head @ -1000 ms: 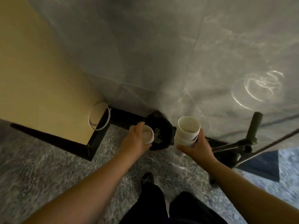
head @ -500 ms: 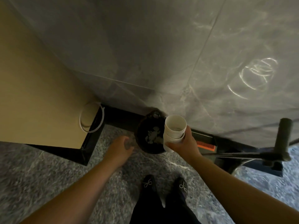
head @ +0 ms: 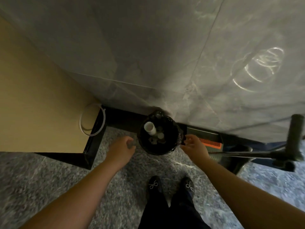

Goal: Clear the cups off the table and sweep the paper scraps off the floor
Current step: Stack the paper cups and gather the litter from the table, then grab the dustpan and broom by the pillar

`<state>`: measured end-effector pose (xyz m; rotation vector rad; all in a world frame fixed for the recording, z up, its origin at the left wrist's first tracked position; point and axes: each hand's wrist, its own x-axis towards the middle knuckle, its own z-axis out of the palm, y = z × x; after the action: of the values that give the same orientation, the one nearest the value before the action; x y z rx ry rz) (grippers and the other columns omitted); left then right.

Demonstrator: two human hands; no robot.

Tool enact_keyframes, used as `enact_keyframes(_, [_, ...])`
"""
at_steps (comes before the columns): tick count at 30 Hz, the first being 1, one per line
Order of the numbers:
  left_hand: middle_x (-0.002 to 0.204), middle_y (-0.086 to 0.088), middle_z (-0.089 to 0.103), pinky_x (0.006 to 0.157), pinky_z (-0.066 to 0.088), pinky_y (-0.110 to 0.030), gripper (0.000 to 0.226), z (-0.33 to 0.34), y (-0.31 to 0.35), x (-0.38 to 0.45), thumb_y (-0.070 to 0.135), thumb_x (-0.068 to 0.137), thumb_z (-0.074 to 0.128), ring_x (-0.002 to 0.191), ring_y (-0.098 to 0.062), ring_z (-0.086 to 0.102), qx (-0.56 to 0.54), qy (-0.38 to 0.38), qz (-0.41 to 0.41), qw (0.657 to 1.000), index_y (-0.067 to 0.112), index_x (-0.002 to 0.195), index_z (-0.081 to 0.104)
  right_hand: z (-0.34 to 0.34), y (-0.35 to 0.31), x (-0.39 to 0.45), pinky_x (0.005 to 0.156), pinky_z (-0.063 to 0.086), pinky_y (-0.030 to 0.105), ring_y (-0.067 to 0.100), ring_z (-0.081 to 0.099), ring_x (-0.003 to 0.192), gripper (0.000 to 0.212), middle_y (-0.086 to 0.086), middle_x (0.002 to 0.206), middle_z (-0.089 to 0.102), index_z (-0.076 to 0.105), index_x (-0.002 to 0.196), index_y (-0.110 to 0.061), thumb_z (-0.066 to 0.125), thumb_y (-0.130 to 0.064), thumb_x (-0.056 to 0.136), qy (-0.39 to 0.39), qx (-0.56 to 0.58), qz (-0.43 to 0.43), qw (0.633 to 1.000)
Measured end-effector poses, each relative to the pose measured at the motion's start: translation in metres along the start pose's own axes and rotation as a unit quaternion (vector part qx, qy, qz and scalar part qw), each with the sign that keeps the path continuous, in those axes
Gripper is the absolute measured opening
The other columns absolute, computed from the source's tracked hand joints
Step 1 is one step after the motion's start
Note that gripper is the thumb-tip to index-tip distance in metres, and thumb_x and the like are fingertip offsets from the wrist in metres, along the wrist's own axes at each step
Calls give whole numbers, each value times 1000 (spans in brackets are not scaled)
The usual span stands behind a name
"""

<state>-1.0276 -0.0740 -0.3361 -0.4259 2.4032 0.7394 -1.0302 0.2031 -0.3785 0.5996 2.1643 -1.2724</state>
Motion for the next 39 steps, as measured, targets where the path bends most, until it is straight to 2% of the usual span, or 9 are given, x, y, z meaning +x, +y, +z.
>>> enact_keyframes(2, [120,0,61,90,46,-33,29,-1,14,-2,28,94,58,110,-20,57,5,-6,8,1000,19,122,56,-12,7,-19,69,49,26,17,61,81,34,2,96,64,57,119,-18,67,-16,87,26,15,12,999])
enact_keyframes(6, [113,0,63,80,42,-27,22,-3,55,-13,26,94,57,107,-18,59,20,-26,65,997,19,115,59,-42,20,-63,59,40,14,11,59,75,20,-5,86,63,60,104,-25,67,-19,87,70,13,16,997])
enact_keyframes(11, [110,1,63,76,42,-26,17,-4,123,-32,27,96,55,97,-14,57,30,-40,173,984,22,111,61,-83,47,-117,60,44,17,11,63,75,15,-2,85,68,64,102,-22,68,-20,87,150,54,46,986])
enact_keyframes(16, [103,8,60,75,40,-22,20,16,205,-69,32,96,54,94,-9,56,-3,-61,286,956,22,112,60,-136,73,-157,68,53,32,18,65,73,10,0,80,69,66,97,-22,67,-18,87,242,109,66,962])
enact_keyframes(21, [107,6,60,82,42,-23,30,49,275,-103,31,92,62,99,-12,58,-33,-74,349,934,20,120,58,-196,89,-173,57,41,19,10,64,77,12,-3,84,69,64,99,-26,65,-20,89,310,135,45,940])
enact_keyframes(25, [119,5,54,82,43,-24,52,80,316,-110,35,89,66,105,-13,56,-47,-86,344,934,24,135,45,-241,101,-169,59,46,20,12,66,81,20,-1,88,70,62,107,-21,66,-19,88,335,172,26,926])
enact_keyframes(28, [129,0,51,90,48,-33,67,105,343,-111,37,86,69,109,-18,54,-66,-80,323,941,24,142,35,-274,107,-162,64,47,21,13,65,84,25,0,93,68,58,113,-19,64,-17,89,335,192,4,923])
enact_keyframes(33, [143,-1,40,96,49,-40,87,147,378,-111,37,82,73,117,-22,52,-90,-60,291,951,26,150,19,-332,119,-145,66,48,21,11,63,89,30,-3,98,64,52,117,-27,64,-21,90,299,196,-32,933])
enact_keyframes(39, [143,-8,40,90,51,-40,84,182,385,-101,19,87,70,118,-29,53,-62,-15,235,970,29,151,16,-387,132,-116,81,56,37,18,65,95,37,1,104,64,51,120,-27,67,-22,88,253,202,-64,944])
